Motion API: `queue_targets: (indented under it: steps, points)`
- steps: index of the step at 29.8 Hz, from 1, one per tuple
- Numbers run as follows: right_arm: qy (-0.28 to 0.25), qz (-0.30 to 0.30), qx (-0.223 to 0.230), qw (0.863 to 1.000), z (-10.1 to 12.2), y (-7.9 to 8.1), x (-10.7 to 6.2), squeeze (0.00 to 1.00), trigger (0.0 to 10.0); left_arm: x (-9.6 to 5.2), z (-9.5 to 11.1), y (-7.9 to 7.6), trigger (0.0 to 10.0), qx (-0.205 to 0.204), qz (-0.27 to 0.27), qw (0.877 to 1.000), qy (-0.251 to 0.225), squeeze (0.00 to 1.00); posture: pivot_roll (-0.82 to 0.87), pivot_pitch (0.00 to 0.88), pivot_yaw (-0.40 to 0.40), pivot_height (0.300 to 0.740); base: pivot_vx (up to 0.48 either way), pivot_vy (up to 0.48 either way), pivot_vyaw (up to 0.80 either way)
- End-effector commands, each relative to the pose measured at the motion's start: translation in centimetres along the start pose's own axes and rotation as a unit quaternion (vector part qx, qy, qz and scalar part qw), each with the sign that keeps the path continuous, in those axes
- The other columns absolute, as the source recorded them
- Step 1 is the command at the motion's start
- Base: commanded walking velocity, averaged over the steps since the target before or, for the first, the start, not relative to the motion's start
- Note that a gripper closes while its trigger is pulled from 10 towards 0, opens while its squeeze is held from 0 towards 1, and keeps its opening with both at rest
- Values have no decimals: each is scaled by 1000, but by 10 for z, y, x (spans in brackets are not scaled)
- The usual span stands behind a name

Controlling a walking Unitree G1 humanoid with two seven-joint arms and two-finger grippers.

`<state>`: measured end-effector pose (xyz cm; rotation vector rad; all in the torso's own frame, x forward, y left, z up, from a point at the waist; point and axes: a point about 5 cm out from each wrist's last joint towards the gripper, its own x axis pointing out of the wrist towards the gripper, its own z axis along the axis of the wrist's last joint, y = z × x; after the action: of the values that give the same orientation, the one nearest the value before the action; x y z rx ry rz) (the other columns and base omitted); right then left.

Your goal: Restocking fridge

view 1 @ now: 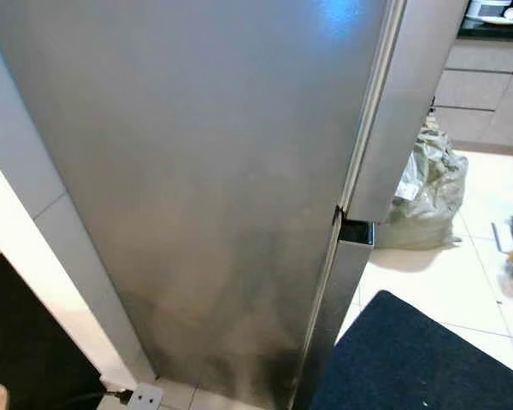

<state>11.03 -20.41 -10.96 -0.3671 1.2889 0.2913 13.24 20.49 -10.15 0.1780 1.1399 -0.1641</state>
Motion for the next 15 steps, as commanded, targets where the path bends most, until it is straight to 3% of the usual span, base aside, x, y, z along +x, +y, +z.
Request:
queue_targets:
  steps: [1,15]
  points:
    - [-21,0,4,1000,11,2,1,0,10000,-1,-5,1,10000,2,1,1000,11,0,-99,0,66,740,0,0,-800]
    - [-26,-7,10,1000,12,0,0,0,10000,0,-4,-2,10000,9,-3,1000,11,0,-106,0,66,740,0,0,-800]
